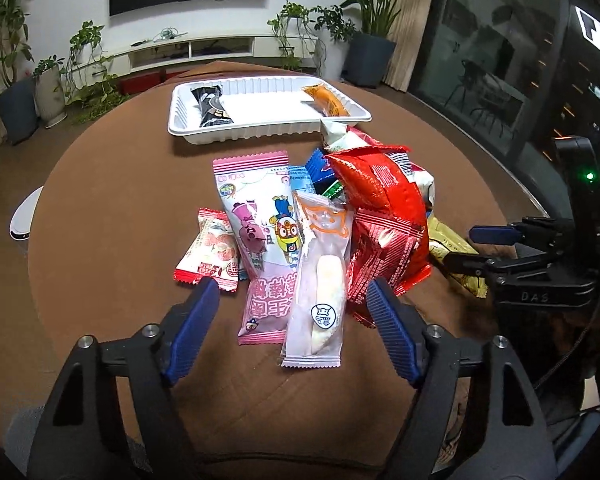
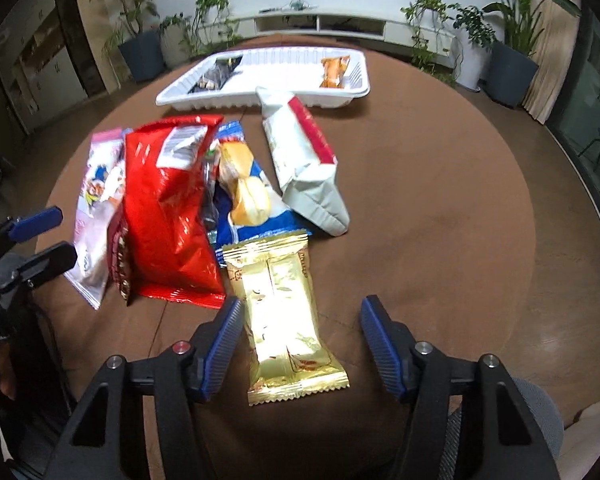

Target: Organize snacks

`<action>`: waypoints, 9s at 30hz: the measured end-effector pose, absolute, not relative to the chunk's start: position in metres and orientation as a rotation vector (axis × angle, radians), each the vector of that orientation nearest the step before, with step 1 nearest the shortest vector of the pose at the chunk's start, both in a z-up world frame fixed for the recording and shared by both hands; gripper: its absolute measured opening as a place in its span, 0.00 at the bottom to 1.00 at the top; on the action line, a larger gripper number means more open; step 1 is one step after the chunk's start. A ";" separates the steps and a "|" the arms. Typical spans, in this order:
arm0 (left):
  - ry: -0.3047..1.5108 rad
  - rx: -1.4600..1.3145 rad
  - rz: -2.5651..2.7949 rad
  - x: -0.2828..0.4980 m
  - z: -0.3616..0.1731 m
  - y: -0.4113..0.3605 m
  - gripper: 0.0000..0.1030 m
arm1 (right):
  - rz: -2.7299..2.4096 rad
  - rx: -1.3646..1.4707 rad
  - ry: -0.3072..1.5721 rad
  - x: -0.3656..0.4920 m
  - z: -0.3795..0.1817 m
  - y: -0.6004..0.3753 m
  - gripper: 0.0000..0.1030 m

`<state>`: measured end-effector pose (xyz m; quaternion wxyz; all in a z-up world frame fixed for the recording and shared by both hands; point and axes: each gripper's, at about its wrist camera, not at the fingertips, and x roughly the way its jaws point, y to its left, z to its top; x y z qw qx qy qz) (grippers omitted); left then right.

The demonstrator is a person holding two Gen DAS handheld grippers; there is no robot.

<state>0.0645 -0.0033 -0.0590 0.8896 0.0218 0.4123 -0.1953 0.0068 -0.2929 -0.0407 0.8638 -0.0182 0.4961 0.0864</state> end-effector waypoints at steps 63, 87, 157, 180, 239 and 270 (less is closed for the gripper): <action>0.995 0.099 -0.494 0.092 -0.076 -0.013 0.21 | 0.220 0.107 1.010 -0.002 -0.040 -0.306 0.32; 0.934 -0.164 -0.527 0.085 -0.064 0.042 0.19 | 0.278 0.281 1.002 -0.006 -0.026 -0.311 0.32; 0.989 0.014 -0.393 0.348 -0.071 0.010 0.36 | 0.234 -0.041 1.056 0.300 -0.042 -0.257 0.34; 0.719 -0.135 -0.349 0.226 0.015 0.077 0.92 | 0.329 0.059 0.820 0.259 0.098 -0.249 0.78; 0.972 0.039 -0.382 0.091 -0.079 -0.011 0.51 | 0.262 0.167 0.855 0.000 0.001 -0.291 0.84; 0.953 -0.087 -0.473 0.085 -0.077 0.018 0.21 | 0.313 0.077 0.913 0.012 -0.014 -0.256 0.69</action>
